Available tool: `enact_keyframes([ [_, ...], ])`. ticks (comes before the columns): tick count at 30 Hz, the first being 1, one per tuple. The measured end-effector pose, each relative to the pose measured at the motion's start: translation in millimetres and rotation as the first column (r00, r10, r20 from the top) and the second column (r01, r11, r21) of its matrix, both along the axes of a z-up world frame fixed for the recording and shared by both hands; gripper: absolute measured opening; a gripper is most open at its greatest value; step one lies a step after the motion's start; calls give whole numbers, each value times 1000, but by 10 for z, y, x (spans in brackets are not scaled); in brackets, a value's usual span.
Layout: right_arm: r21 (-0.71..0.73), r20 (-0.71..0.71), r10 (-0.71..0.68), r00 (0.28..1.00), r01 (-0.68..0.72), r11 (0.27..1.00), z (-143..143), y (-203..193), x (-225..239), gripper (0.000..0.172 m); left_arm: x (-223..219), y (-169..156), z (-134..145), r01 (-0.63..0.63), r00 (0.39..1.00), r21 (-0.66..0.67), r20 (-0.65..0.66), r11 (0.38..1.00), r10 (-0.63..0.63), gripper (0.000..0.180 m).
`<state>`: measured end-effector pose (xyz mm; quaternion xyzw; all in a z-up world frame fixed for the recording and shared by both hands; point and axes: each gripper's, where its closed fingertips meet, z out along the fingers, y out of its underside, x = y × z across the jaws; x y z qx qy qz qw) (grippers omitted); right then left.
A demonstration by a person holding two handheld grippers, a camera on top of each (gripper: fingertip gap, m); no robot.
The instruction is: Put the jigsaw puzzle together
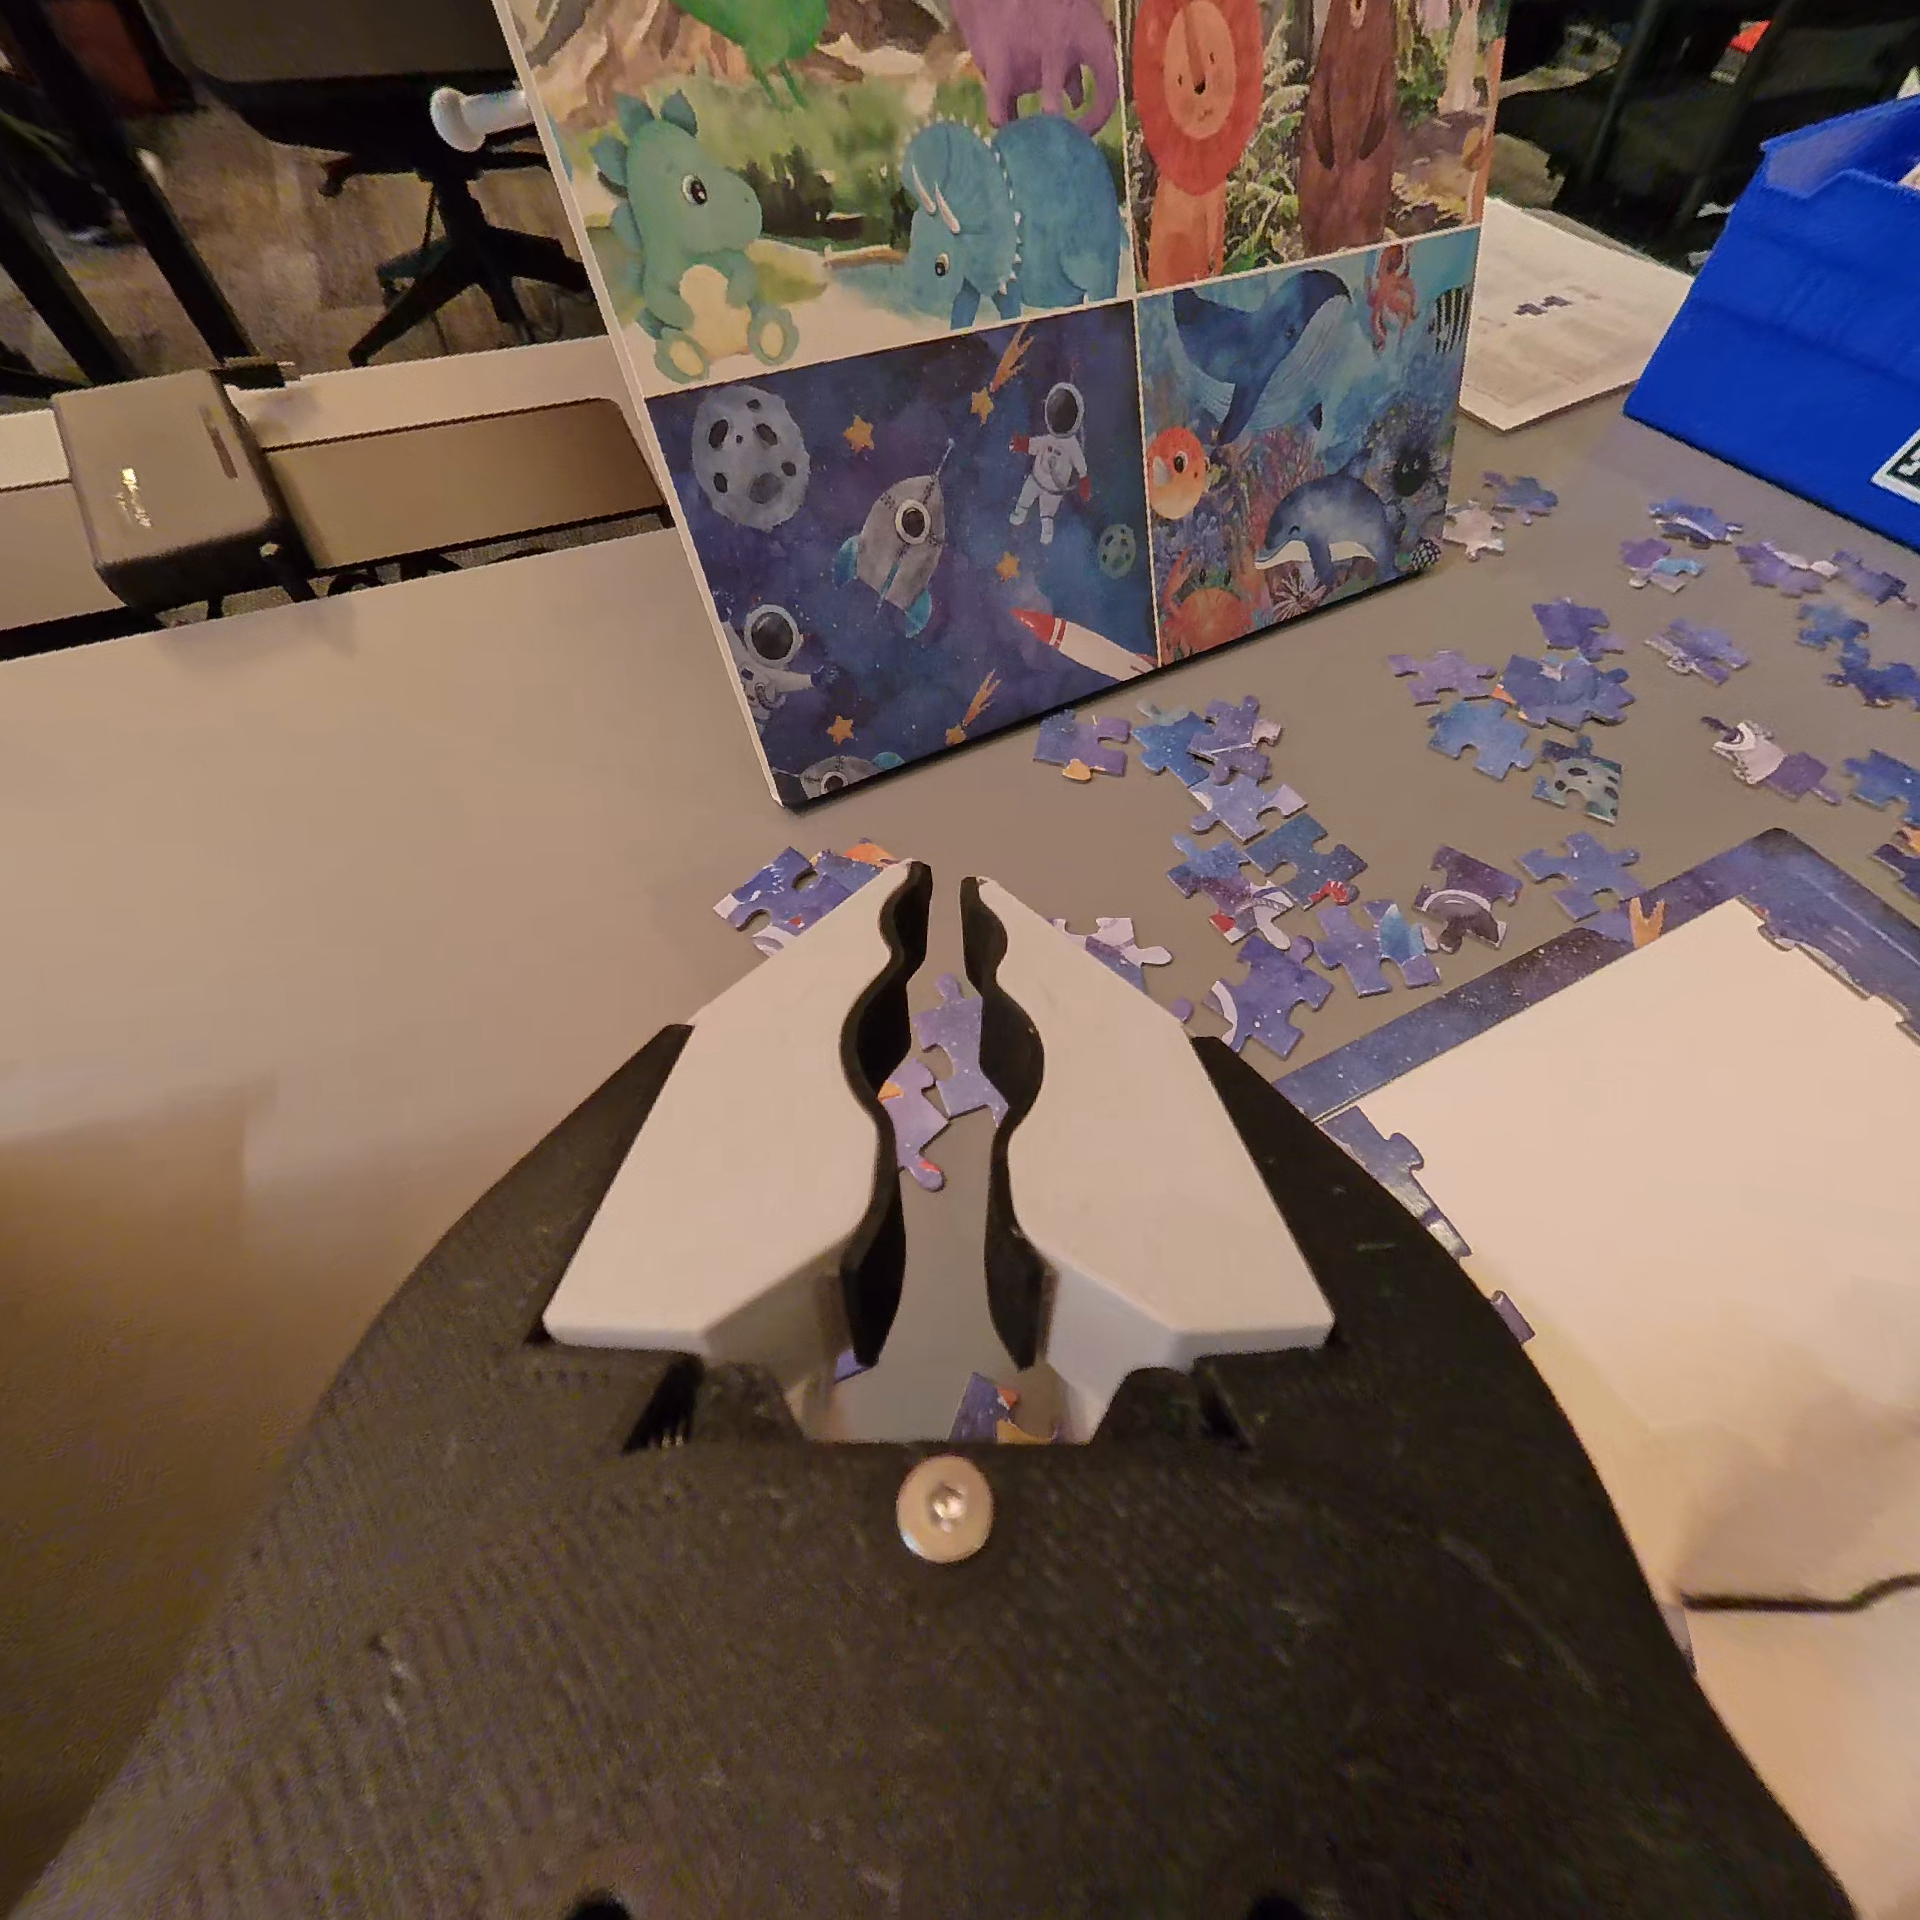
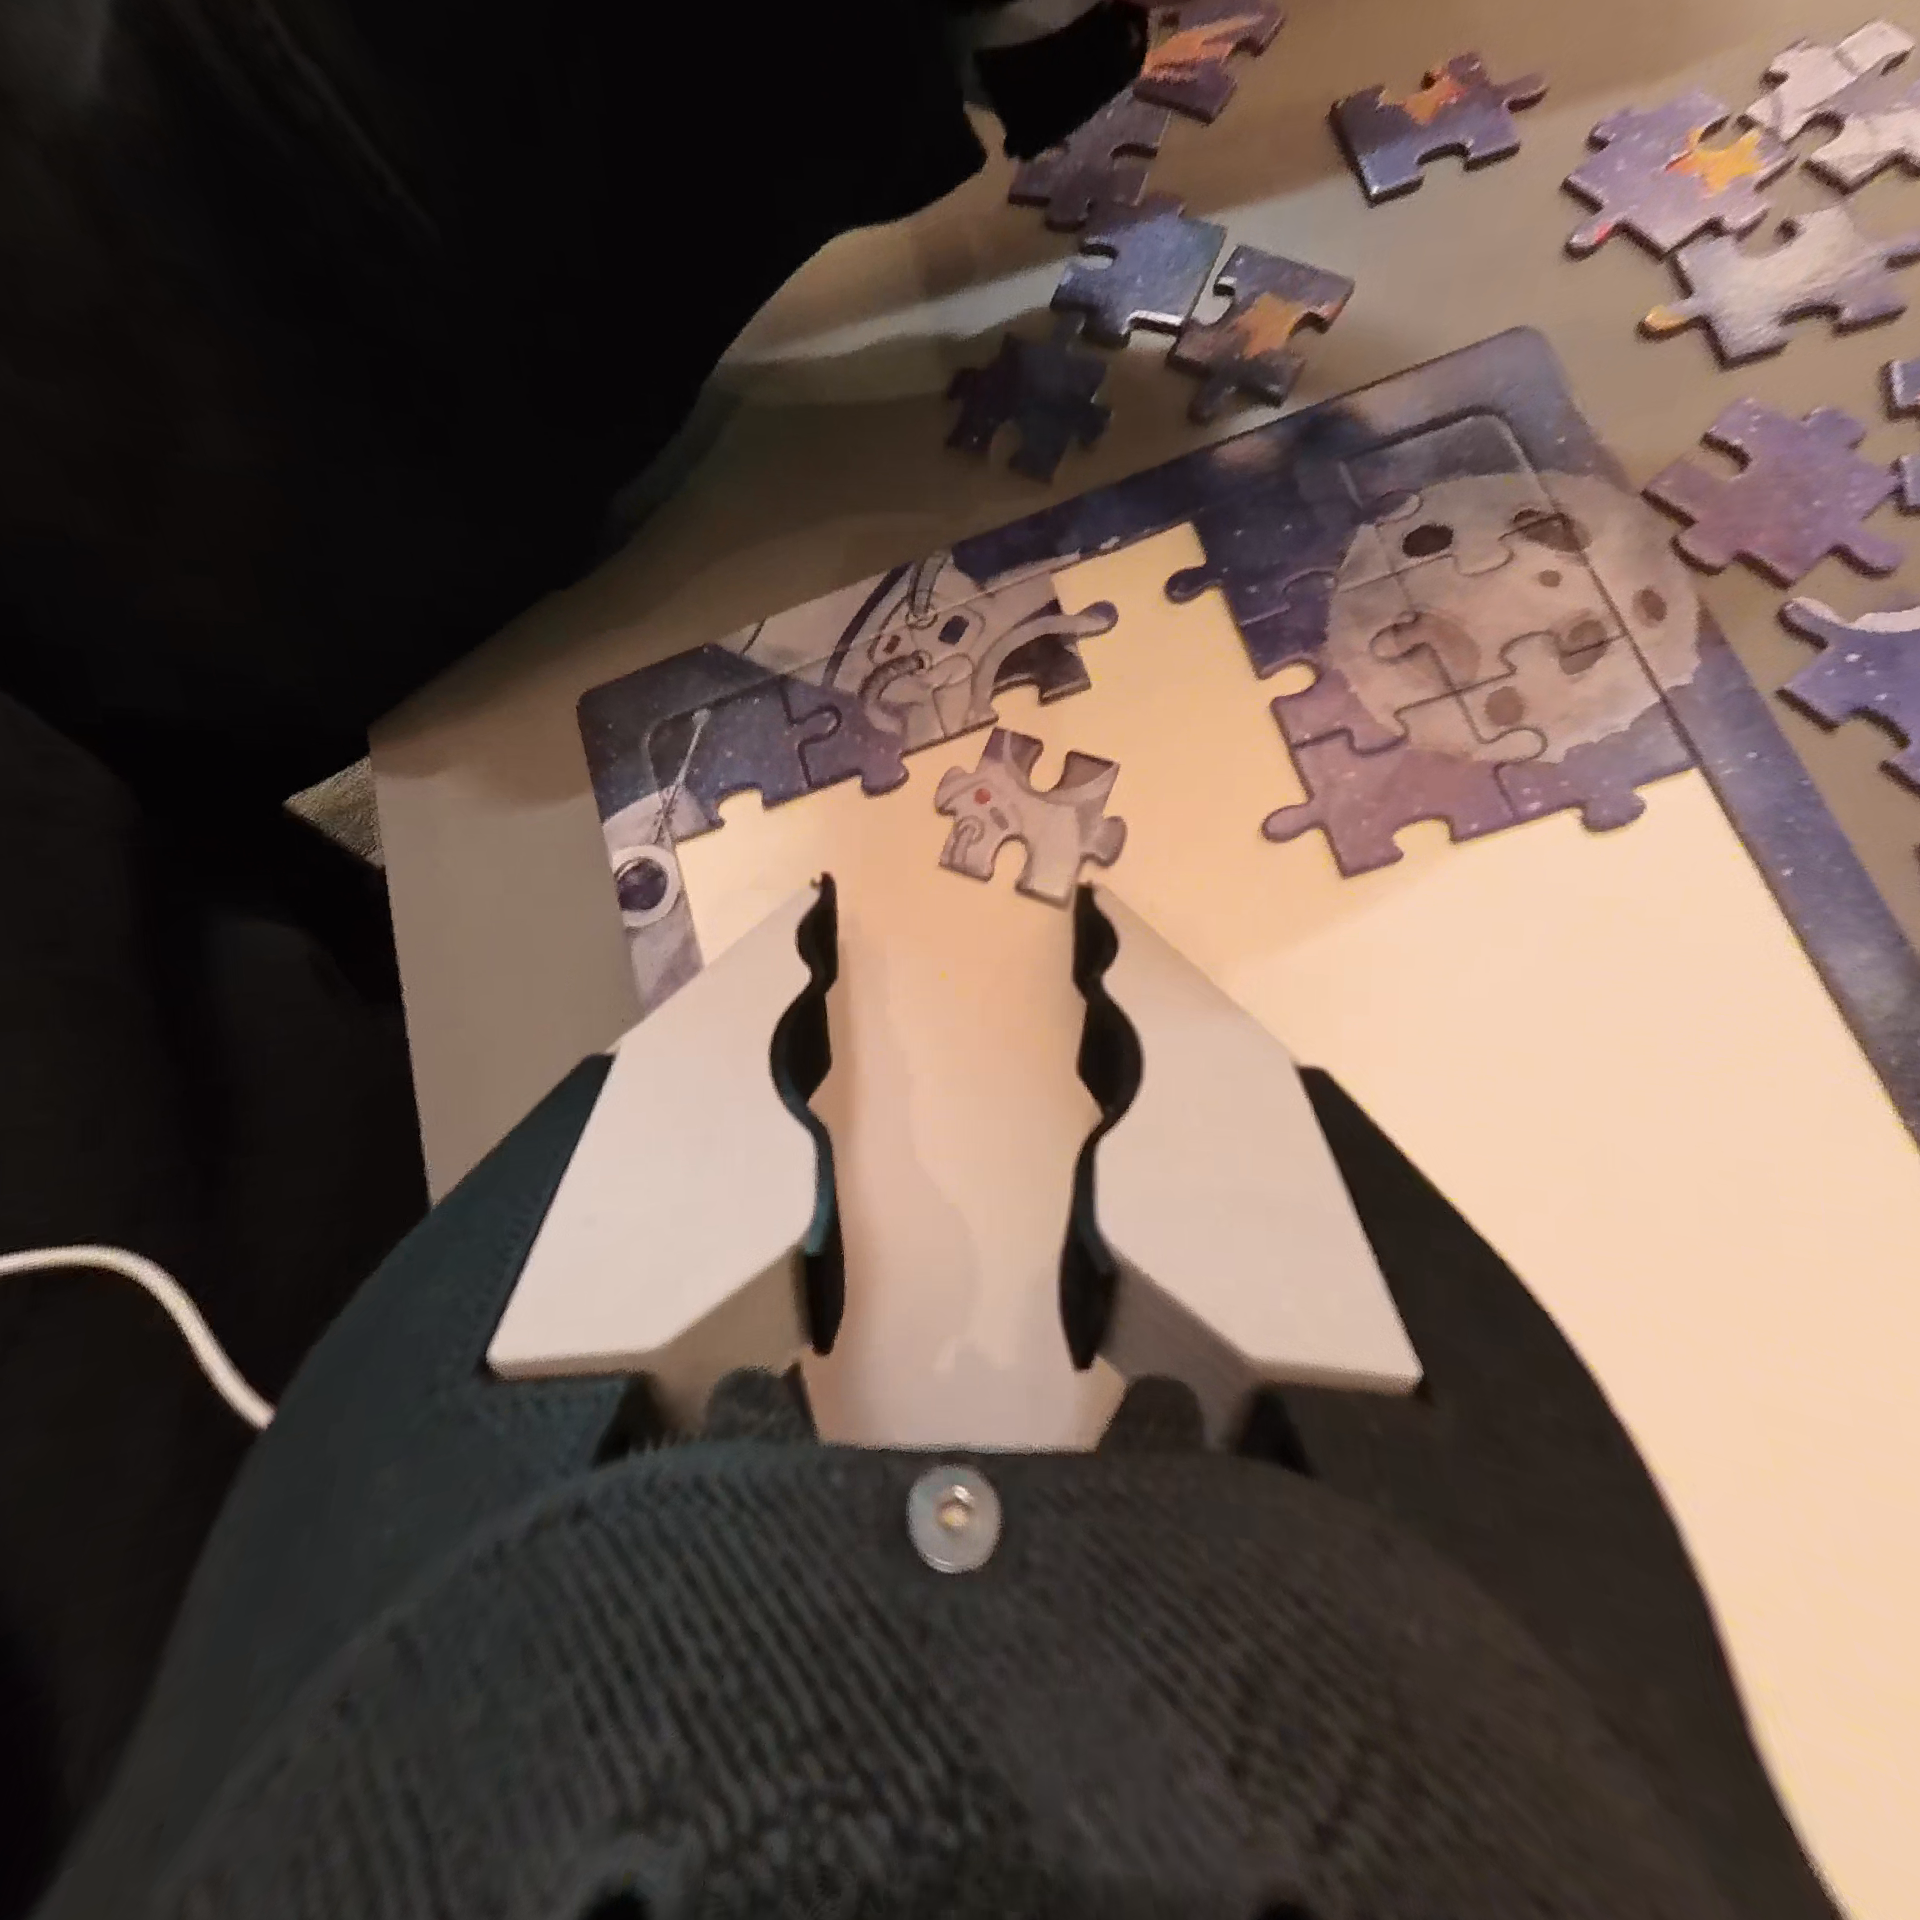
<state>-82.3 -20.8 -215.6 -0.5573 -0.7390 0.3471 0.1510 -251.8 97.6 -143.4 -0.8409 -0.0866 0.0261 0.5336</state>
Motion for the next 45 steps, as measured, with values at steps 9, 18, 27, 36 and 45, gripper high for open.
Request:
enact_keyframes([
  [9,33,-71,4,997,-2,999,93,34,-129,46,19,10,-10,5,1000,-3,0,1000,-5,4],
  [18,6,-8,32,999,-32,999,-1,-9,-101,46,8,1,12,8,1000,7,12,1000,-8,6],
  [27,50,-7,-9,1000,10,999,8,0,-66,46,22,7,7,11,1000,7,14,1000,-11,6],
  [36,146,3,-28,1000,27,989,-39,86,-54,47,22,7,7,11,1000,8,15,1000,-11,6],
  [45,183,11,-38,999,36,983,-45,143,-18,44,22,8,4,11,1000,7,15,1000,-11,6],
])
